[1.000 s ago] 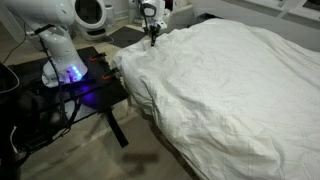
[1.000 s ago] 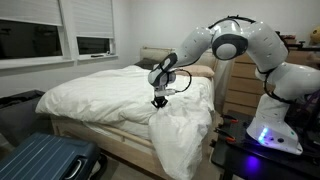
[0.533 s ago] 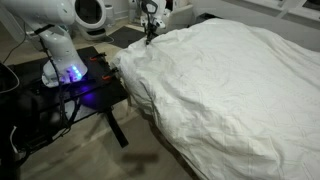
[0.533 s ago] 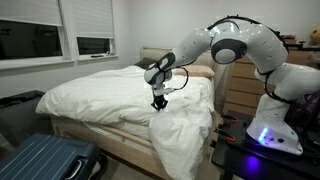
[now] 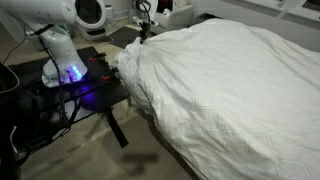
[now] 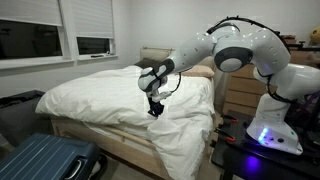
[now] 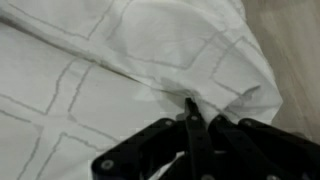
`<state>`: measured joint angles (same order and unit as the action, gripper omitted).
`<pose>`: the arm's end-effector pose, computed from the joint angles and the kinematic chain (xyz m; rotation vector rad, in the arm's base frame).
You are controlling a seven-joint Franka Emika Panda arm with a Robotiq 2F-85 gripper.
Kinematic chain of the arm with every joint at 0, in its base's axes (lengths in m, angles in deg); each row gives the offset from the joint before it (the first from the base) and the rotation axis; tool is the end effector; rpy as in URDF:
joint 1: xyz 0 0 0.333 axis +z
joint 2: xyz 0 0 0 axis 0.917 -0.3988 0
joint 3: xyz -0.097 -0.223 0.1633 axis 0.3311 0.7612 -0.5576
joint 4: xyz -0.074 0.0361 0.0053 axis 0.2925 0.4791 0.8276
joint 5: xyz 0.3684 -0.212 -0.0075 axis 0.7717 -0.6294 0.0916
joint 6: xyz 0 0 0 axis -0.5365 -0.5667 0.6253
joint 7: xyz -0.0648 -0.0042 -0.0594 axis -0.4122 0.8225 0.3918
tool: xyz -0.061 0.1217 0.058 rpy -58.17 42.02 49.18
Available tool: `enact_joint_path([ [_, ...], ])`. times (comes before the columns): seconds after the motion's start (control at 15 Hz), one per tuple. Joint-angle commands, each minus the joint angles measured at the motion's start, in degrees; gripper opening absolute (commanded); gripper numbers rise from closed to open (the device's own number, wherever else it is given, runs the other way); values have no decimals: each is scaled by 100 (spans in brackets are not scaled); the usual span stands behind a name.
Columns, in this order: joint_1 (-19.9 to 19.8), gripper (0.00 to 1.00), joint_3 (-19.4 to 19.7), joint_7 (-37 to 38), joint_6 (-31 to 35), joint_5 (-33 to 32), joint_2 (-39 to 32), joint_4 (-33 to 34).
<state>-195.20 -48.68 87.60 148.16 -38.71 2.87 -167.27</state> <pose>0.6189 0.1305 0.0461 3.0321 -0.3660 -0.4819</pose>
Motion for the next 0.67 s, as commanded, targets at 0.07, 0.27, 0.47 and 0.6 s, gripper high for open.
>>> enact_joint_path([
  [0.07,433,1,130,-688,-204,133,153,149],
  [0.27,564,1,120,-1200,-152,213,130,160],
  [0.47,448,1,50,-1775,-254,350,8,195],
  [0.6,379,1,24,-2070,-311,420,-25,232],
])
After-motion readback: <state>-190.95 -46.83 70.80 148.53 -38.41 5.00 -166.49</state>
